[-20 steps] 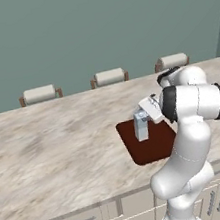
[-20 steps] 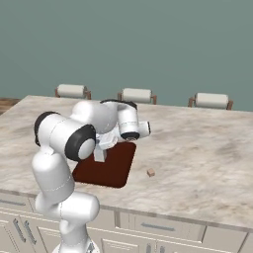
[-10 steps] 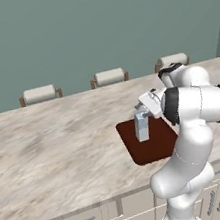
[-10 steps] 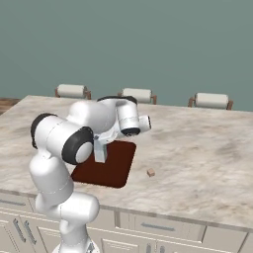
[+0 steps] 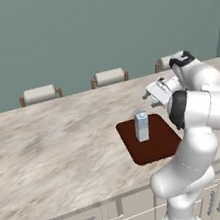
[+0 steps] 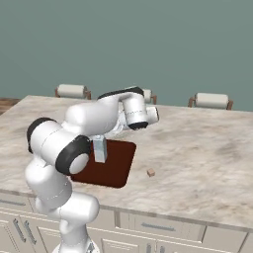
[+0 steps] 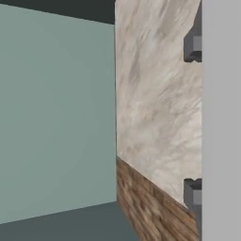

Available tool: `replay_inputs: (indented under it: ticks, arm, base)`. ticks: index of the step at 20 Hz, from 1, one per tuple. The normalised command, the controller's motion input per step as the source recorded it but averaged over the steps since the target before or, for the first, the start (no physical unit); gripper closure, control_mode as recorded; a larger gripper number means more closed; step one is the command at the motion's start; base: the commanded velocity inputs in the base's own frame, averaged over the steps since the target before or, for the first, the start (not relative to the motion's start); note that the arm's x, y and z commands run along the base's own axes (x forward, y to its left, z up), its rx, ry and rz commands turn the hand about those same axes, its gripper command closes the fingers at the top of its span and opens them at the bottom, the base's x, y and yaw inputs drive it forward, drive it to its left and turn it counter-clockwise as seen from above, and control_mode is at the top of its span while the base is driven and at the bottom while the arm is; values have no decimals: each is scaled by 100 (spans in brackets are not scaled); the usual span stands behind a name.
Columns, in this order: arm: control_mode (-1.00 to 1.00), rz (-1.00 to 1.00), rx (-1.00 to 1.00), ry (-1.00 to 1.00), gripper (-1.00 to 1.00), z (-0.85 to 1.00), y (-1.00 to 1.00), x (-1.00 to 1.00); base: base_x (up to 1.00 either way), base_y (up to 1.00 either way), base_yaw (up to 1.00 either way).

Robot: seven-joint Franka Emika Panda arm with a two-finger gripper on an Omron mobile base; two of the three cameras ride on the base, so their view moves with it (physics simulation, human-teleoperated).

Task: Take out the milk from the fridge and place it on the tray on the counter. Then take the sugar cube near the tray and place it in the tray.

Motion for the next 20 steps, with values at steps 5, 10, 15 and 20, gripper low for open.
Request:
replay_inputs:
  ticks: [5, 10, 15, 20]
  arm:
    - [-100, 0, -16, -5, -100, 16, -59, -78]
    - [-100, -5, -20, -9, -100, 0, -60, -99]
    - [-100, -15, -25, -8, -100, -8, -52, -68]
    - [-100, -32, -29, -15, -100, -22, -20, -17]
  base:
    - [0, 0, 0]
    - [0, 0, 0]
    - [0, 0, 0]
    - [0, 0, 0]
